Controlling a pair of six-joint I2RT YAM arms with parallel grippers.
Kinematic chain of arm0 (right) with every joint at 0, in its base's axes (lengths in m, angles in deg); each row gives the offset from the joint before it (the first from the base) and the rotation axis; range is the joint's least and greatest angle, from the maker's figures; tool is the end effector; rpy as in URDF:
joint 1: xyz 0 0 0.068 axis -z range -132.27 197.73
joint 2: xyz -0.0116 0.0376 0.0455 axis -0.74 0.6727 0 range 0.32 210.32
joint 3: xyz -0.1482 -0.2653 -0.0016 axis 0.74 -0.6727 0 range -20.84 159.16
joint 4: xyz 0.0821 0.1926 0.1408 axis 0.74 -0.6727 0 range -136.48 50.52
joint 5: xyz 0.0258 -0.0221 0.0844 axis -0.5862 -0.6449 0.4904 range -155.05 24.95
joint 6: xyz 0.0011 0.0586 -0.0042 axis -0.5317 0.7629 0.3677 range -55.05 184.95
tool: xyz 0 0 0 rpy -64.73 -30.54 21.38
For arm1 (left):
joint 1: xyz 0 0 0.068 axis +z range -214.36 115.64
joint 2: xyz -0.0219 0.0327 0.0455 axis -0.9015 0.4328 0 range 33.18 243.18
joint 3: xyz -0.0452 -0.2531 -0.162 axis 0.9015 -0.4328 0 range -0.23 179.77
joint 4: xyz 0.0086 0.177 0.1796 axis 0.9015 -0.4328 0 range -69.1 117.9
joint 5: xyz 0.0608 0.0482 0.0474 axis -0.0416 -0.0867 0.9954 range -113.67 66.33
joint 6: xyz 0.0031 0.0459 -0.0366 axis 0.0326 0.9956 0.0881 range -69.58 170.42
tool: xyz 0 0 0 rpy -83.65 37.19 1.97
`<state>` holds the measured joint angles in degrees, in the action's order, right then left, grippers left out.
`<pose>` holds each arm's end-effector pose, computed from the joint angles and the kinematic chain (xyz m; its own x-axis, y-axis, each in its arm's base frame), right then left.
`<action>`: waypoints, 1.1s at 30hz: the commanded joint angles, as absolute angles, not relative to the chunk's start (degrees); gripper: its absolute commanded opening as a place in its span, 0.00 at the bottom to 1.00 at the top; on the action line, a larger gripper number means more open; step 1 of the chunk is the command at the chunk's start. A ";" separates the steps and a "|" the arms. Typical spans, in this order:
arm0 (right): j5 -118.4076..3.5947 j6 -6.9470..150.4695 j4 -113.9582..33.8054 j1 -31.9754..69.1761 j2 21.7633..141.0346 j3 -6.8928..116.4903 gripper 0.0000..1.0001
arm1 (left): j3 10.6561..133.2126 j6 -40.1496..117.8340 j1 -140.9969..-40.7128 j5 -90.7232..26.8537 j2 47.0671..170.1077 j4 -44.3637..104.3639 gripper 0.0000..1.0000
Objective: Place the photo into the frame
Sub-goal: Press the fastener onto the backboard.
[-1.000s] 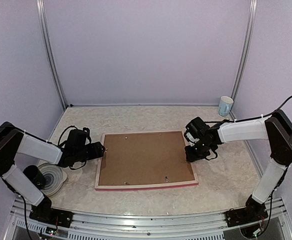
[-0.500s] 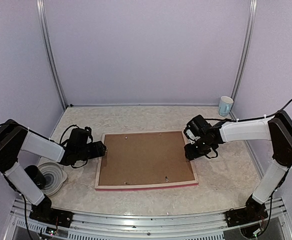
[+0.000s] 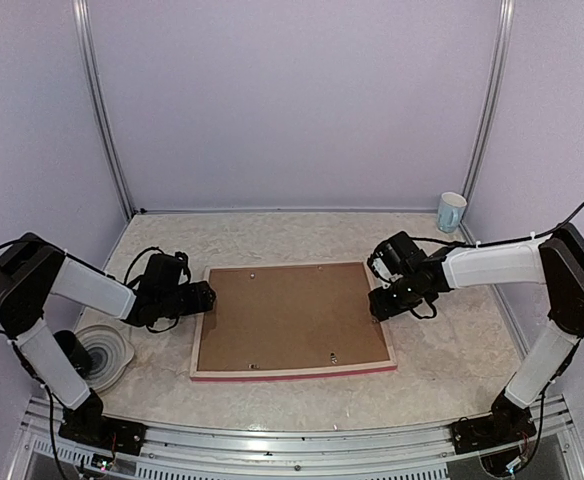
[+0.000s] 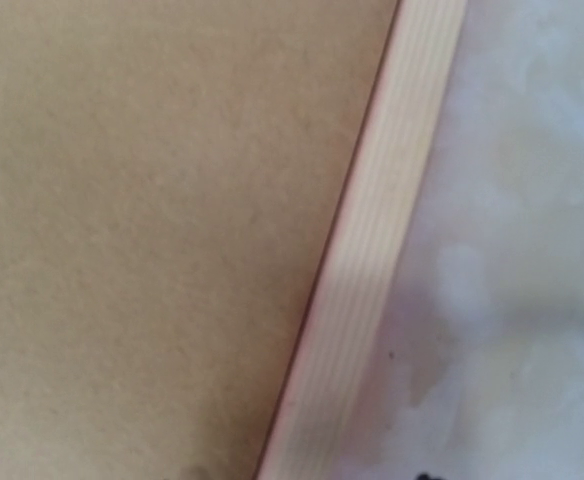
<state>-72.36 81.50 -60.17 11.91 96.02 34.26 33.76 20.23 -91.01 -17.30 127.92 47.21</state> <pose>0.2651 0.1845 0.1985 -0.8330 -0.2527 -0.4922 -0.3063 0.9515 0.0299 0.2692 -0.1299 0.1556 -0.6980 -0.2088 -0.6850 0.0237 0.9493 -0.3136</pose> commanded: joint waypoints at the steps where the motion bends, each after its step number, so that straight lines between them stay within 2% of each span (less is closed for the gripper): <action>1: -72.29 81.38 -58.50 12.31 94.37 33.35 0.52 | 35.73 21.30 -90.77 -18.01 130.36 46.40 0.77; 10: -72.75 80.87 -58.89 12.31 94.71 33.93 0.53 | 37.67 22.83 -91.65 -14.76 131.13 41.90 0.72; 23: -72.30 80.00 -58.46 12.31 95.07 34.49 0.53 | 41.29 24.97 -95.23 -8.69 132.32 36.19 0.69; 33: -71.12 78.25 -57.50 12.31 94.65 34.24 0.53 | 42.68 23.29 -95.47 -7.80 135.32 35.13 0.57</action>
